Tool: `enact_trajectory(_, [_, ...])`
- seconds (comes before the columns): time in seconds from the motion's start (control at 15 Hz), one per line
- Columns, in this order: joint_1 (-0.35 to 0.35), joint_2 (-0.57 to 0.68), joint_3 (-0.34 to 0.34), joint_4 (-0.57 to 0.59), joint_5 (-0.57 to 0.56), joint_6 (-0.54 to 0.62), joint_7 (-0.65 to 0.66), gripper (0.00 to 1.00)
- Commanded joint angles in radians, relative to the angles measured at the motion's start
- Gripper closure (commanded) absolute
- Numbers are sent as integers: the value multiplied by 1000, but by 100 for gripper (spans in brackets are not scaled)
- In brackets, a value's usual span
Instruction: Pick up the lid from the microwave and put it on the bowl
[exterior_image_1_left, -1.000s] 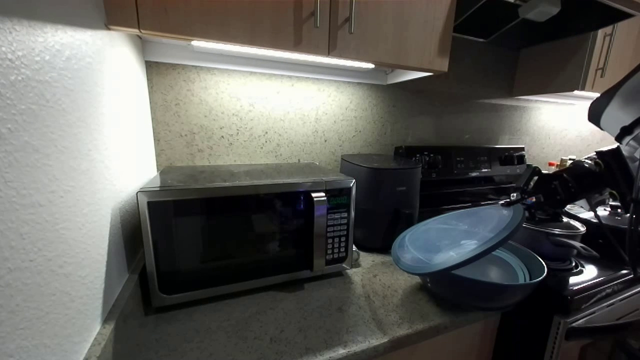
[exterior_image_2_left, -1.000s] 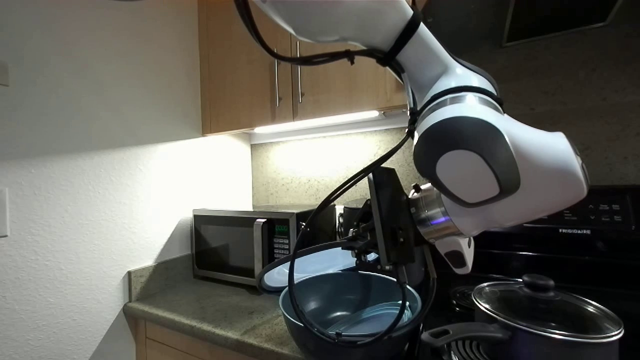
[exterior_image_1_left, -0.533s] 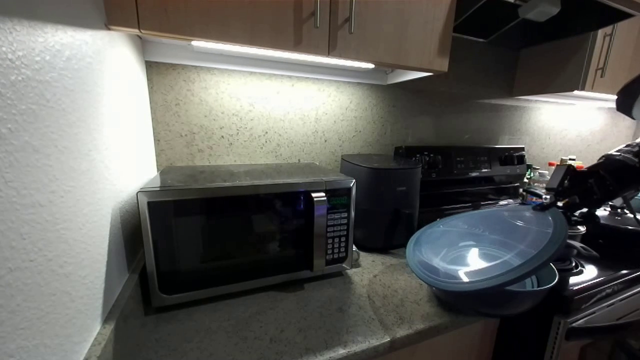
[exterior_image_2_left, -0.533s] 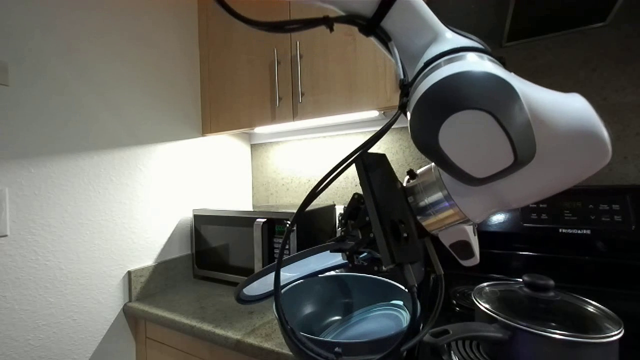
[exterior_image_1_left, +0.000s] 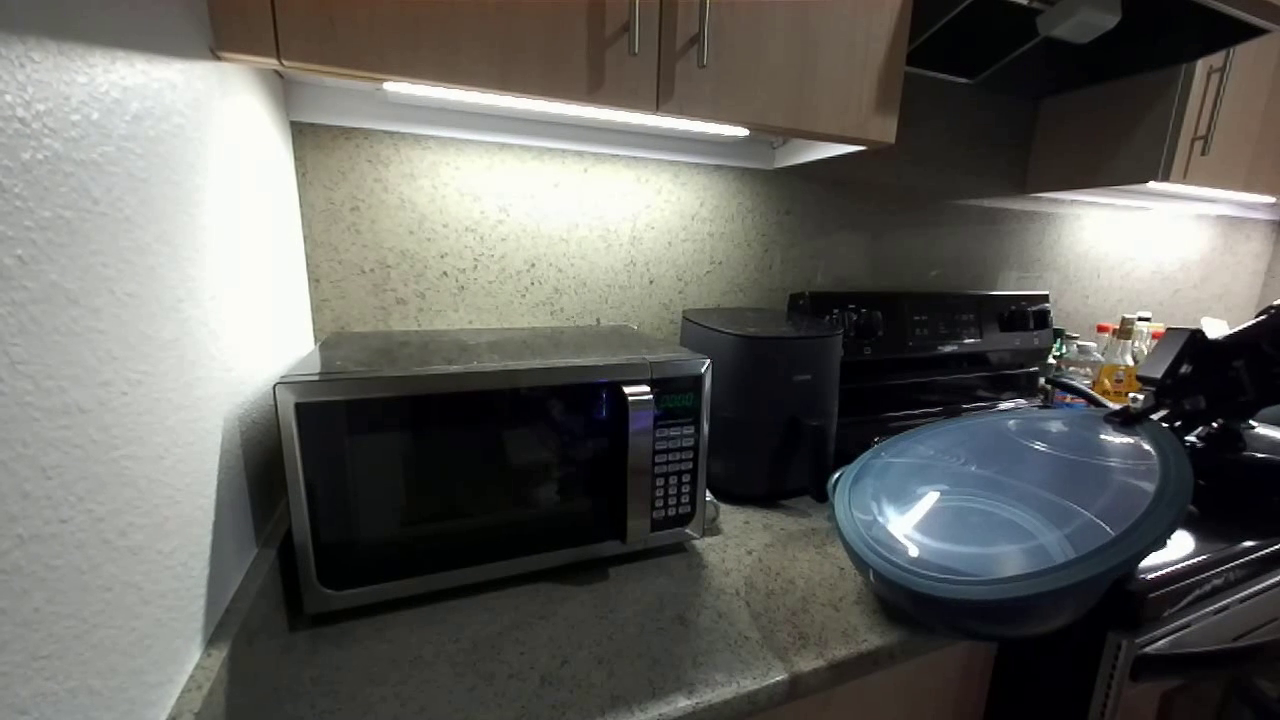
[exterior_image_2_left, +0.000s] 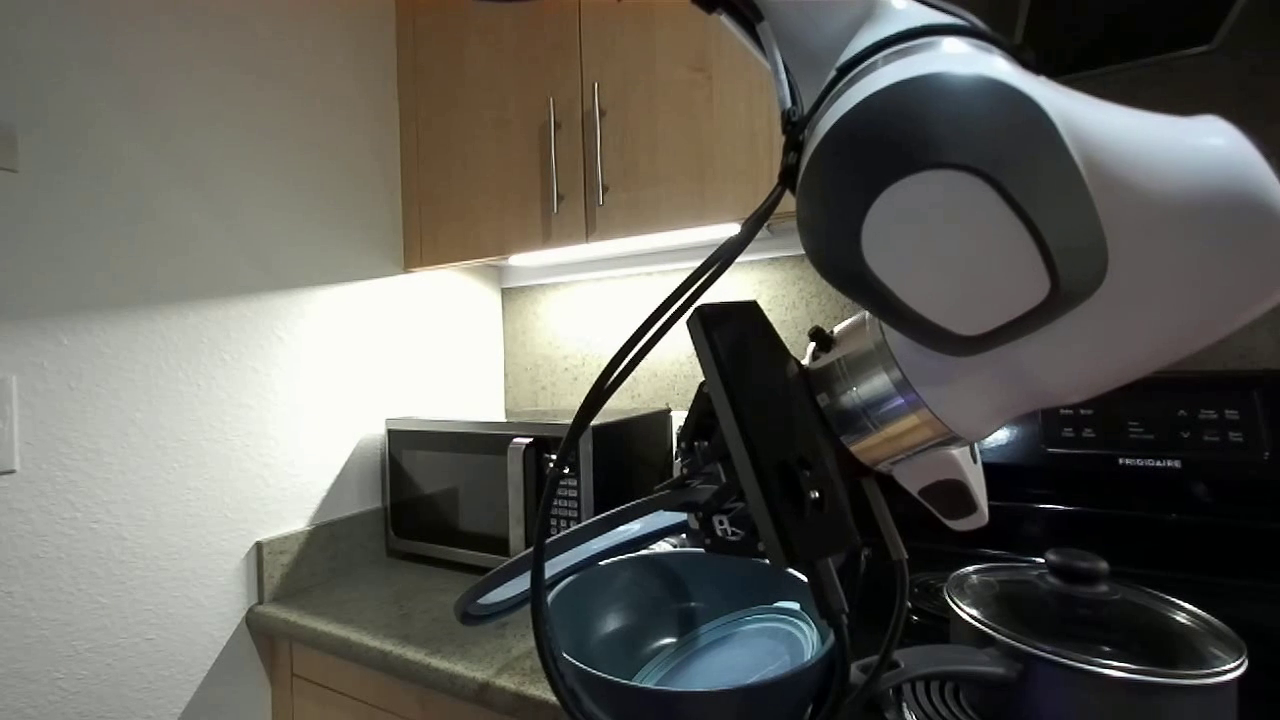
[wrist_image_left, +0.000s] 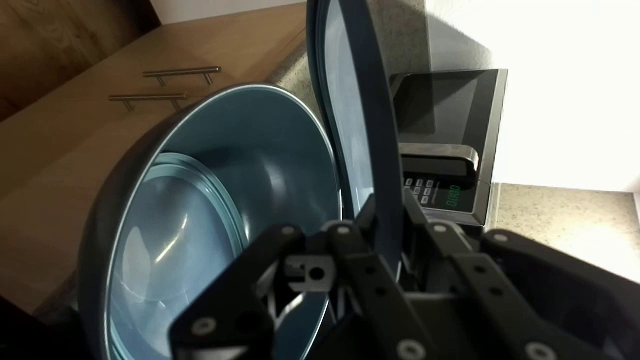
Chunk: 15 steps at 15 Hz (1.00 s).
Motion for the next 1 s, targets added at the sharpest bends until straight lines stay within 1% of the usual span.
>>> enact_trajectory(0.0, [-1, 17, 1, 12, 6, -12, -12, 97])
enact_trajectory(0.07, [-9, 42, -12, 34, 8, -44, -40, 97])
enact_trajectory(0.27, [-12, 131, -22, 92, 77, -68, -78, 97])
enact_trajectory(0.4, [-27, 181, -28, 129, 92, -61, -44, 97])
enact_trajectory(0.6, [-57, 294, -30, 210, 123, -64, -15, 97])
enact_trajectory(0.8, [-86, 385, -17, 277, 149, -60, 17, 97])
enact_trajectory(0.93, [-89, 434, 2, 313, 174, -46, 50, 97])
